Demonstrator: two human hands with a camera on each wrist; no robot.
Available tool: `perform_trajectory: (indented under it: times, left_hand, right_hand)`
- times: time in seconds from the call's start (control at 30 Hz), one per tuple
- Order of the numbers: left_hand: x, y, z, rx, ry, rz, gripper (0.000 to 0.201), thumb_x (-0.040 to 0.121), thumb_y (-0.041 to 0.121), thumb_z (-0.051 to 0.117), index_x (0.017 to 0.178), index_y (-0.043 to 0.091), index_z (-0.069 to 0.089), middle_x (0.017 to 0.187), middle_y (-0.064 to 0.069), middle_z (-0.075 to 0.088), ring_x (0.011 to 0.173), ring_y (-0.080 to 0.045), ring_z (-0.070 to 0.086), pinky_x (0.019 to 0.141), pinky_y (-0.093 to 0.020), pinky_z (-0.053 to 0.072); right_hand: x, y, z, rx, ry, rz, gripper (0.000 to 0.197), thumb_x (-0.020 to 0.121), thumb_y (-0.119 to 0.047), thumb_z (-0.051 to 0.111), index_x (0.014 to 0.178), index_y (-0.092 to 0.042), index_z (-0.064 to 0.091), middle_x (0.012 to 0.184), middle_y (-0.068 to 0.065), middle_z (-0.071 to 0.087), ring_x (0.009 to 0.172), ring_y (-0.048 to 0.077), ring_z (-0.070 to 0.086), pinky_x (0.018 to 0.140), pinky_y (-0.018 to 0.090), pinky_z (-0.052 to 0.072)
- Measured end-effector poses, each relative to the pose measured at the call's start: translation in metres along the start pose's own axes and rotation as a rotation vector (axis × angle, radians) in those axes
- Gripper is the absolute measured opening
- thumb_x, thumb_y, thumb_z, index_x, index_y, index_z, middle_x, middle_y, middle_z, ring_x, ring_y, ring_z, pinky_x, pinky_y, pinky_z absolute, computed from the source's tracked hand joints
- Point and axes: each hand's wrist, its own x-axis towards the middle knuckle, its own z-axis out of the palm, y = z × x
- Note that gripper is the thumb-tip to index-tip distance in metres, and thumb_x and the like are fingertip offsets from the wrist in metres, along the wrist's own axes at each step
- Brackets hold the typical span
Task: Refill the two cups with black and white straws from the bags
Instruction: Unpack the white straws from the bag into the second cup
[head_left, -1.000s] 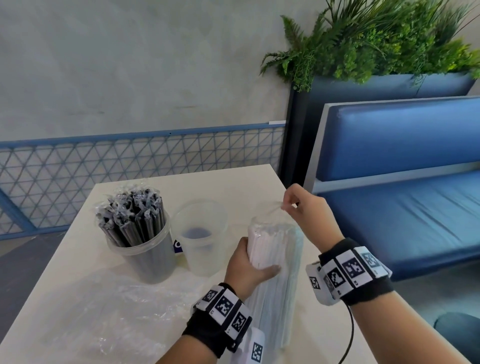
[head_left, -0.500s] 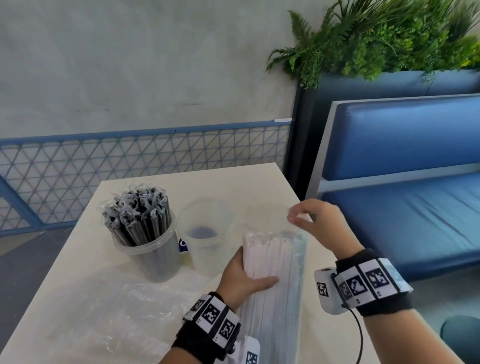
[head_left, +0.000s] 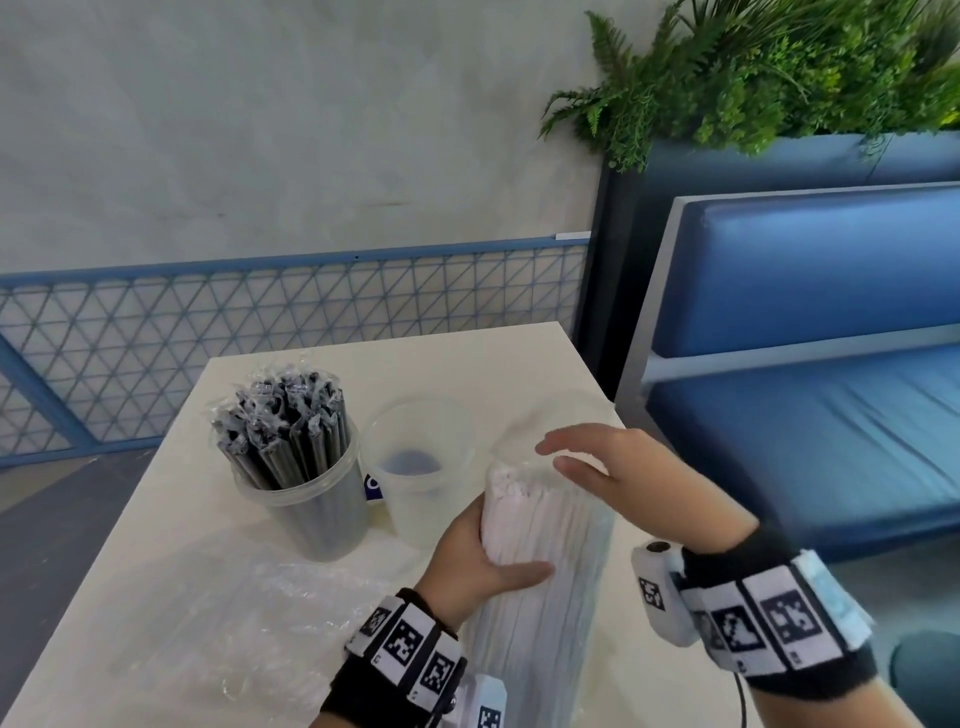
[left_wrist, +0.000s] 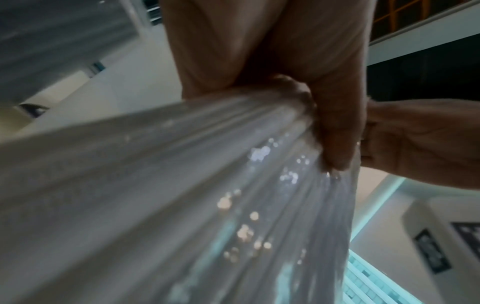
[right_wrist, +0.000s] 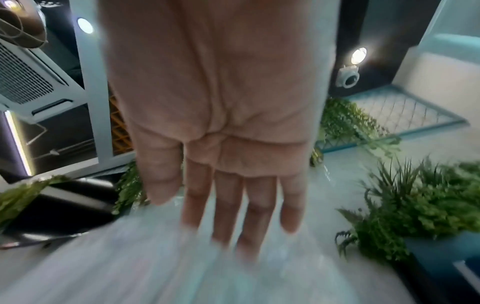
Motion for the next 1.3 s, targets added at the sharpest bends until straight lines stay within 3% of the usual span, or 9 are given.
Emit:
perform_trajectory:
  times: [0.17, 0.27, 0.37, 0.53, 0.63, 0.8, 1.03, 1.17, 1.3]
  left_hand:
    - [0.002, 0.032, -0.007, 0.068, -0.016, 0.153, 0.068, 0.057, 0.024, 0.085, 0.117, 0.028, 0.052, 0.113, 0.008, 0.066, 0.107, -0.005, 0.061, 0.090, -0.023, 0.051]
    - [0.010, 0.029, -0.010, 0.155, -0.043, 0.200, 0.073, 0.058, 0.028, 0.085, 0.122, 0.023, 0.050, 0.118, 0.004, 0.062, 0.110, -0.008, 0.059, 0.094, -0.028, 0.049]
    - [0.011, 0.013, -0.004, 0.257, -0.044, 0.174, 0.075, 0.056, 0.044, 0.080, 0.120, 0.021, 0.049, 0.118, -0.001, 0.059, 0.110, -0.013, 0.056, 0.096, -0.039, 0.046]
    - [0.014, -0.001, -0.008, 0.278, -0.037, 0.143, 0.082, 0.056, 0.044, 0.081, 0.126, 0.024, 0.044, 0.122, 0.002, 0.057, 0.114, -0.011, 0.054, 0.099, -0.040, 0.045]
    - [0.013, -0.002, -0.012, 0.285, -0.056, 0.142, 0.081, 0.056, 0.044, 0.082, 0.125, 0.024, 0.045, 0.121, 0.003, 0.059, 0.112, -0.011, 0.056, 0.098, -0.041, 0.046]
    - [0.008, -0.007, -0.014, 0.232, -0.125, 0.094, 0.082, 0.057, 0.039, 0.083, 0.125, 0.027, 0.039, 0.120, 0.008, 0.058, 0.110, -0.005, 0.057, 0.096, -0.032, 0.049]
    - [0.011, -0.014, -0.016, 0.198, -0.138, 0.037, 0.082, 0.057, 0.038, 0.084, 0.129, 0.027, 0.046, 0.123, 0.009, 0.062, 0.115, -0.005, 0.056, 0.101, -0.032, 0.045]
    - [0.013, -0.019, -0.013, 0.233, -0.135, 0.024, 0.079, 0.058, 0.038, 0.084, 0.127, 0.027, 0.047, 0.120, 0.009, 0.063, 0.113, -0.006, 0.058, 0.101, -0.034, 0.046]
    - [0.015, -0.019, -0.010, 0.268, -0.131, 0.003, 0.079, 0.058, 0.037, 0.086, 0.125, 0.029, 0.046, 0.119, 0.011, 0.062, 0.111, -0.005, 0.057, 0.097, -0.026, 0.047]
  right_hand:
    - [0.011, -0.013, -0.007, 0.039, 0.206, -0.041, 0.019, 0.091, -0.018, 0.055, 0.102, -0.022, 0.070, 0.086, -0.013, 0.065, 0.072, -0.016, 0.054, 0.070, 0.002, 0.037]
    - [0.011, -0.017, -0.017, -0.076, 0.018, -0.031, 0.023, 0.084, -0.025, 0.066, 0.106, -0.030, 0.068, 0.100, -0.015, 0.064, 0.069, -0.004, 0.053, 0.066, 0.002, 0.036]
    - [0.009, -0.013, -0.013, -0.132, -0.177, -0.004, 0.035, 0.081, -0.028, 0.068, 0.115, -0.032, 0.061, 0.100, -0.026, 0.052, 0.081, 0.000, 0.051, 0.069, 0.000, 0.033]
    - [0.010, -0.007, 0.003, 0.046, -0.075, 0.028, 0.029, 0.088, -0.014, 0.059, 0.111, -0.031, 0.066, 0.094, -0.021, 0.061, 0.073, -0.008, 0.057, 0.072, 0.001, 0.038]
    - [0.012, -0.009, 0.006, -0.043, -0.158, 0.034, 0.035, 0.086, -0.018, 0.059, 0.117, -0.035, 0.061, 0.087, -0.016, 0.060, 0.078, 0.001, 0.056, 0.069, 0.006, 0.038]
    - [0.010, -0.018, -0.004, -0.102, -0.330, -0.010, 0.040, 0.085, -0.016, 0.058, 0.124, -0.026, 0.056, 0.121, -0.008, 0.063, 0.109, 0.012, 0.057, 0.090, 0.021, 0.041]
    - [0.010, -0.011, 0.003, 0.015, -0.342, 0.019, 0.052, 0.082, -0.022, 0.066, 0.131, -0.031, 0.049, 0.119, -0.020, 0.054, 0.107, -0.001, 0.049, 0.083, 0.002, 0.037]
    - [0.017, -0.018, 0.012, -0.217, -0.332, -0.032, 0.048, 0.079, -0.024, 0.064, 0.125, -0.029, 0.053, 0.119, -0.009, 0.059, 0.109, 0.013, 0.052, 0.090, 0.023, 0.041]
    - [0.019, -0.017, 0.018, -0.269, -0.291, -0.046, 0.043, 0.080, -0.017, 0.059, 0.122, -0.027, 0.056, 0.119, -0.007, 0.061, 0.108, 0.015, 0.056, 0.089, 0.022, 0.042]
